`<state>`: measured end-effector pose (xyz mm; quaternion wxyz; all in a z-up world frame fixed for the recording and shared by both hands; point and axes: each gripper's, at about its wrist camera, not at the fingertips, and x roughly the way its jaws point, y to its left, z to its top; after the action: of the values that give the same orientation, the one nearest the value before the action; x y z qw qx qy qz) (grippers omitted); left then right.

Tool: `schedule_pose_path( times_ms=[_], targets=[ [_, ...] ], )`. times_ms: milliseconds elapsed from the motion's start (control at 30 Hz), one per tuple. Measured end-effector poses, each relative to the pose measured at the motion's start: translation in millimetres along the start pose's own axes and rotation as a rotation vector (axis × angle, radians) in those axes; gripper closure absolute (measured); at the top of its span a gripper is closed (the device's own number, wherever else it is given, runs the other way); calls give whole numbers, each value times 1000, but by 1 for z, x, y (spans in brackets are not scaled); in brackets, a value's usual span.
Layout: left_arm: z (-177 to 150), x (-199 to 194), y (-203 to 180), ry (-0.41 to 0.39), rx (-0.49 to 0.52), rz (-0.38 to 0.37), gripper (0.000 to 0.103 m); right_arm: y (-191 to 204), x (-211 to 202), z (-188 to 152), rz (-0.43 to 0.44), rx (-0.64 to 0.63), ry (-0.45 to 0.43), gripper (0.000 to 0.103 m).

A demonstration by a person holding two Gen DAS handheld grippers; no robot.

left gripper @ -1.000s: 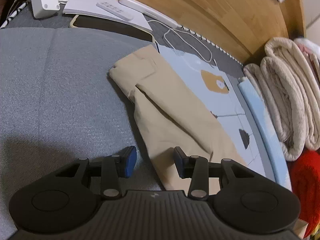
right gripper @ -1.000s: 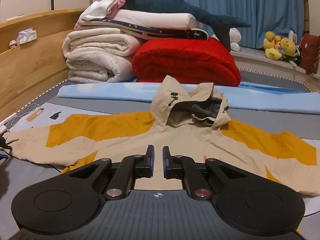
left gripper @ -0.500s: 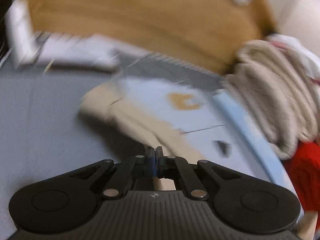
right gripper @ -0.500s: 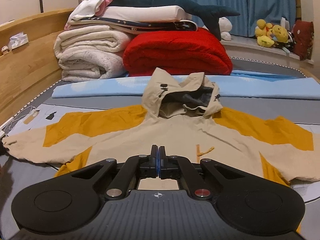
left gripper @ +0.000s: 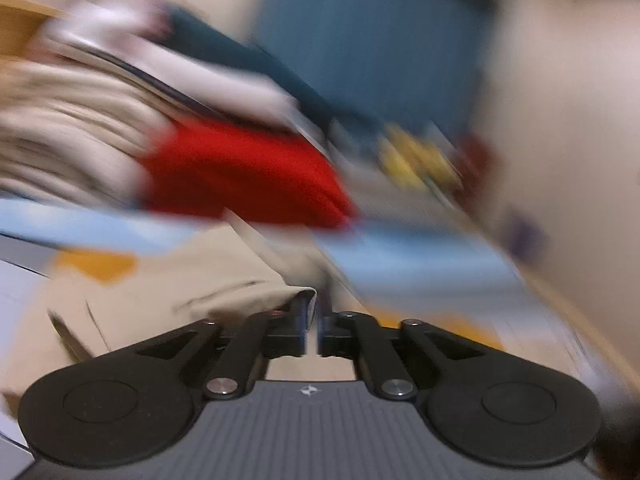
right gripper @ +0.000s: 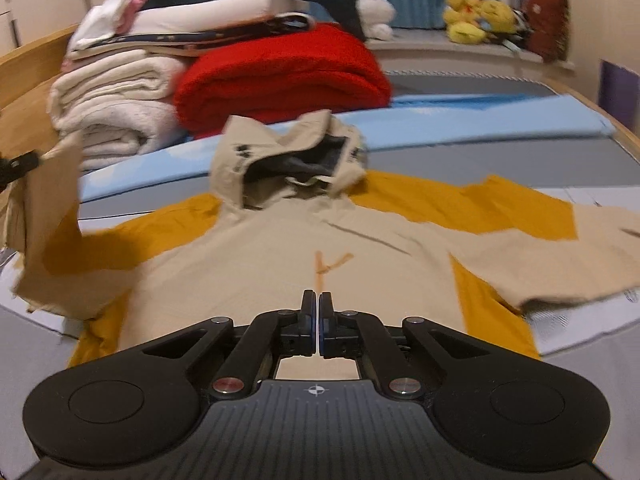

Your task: Fold large clothes

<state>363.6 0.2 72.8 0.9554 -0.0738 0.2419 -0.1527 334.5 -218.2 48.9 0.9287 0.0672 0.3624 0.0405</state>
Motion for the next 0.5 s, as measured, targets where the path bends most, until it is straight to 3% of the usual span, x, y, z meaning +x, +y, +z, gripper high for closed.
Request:
schedule_pose_path(
  times_ms=[67,167,267,433,500],
  targets=[
    [-20,13,-30,148,49,-41,91,-11,1,2,-18,27,10,98],
    [-26,3,-30,225,-6,-56,91,-29,2,7,-44,96,9,96],
    [-18,-11,-7,239,-60,74,91,-44,5,12,-34,181,14,96],
    [-22,-32,44,161,-153,283,90,-45,4,14,15,199,-13,96],
    [-29,-22,60,230,-157,381,90,-40,7,14,53,184,-24,96]
  ],
)
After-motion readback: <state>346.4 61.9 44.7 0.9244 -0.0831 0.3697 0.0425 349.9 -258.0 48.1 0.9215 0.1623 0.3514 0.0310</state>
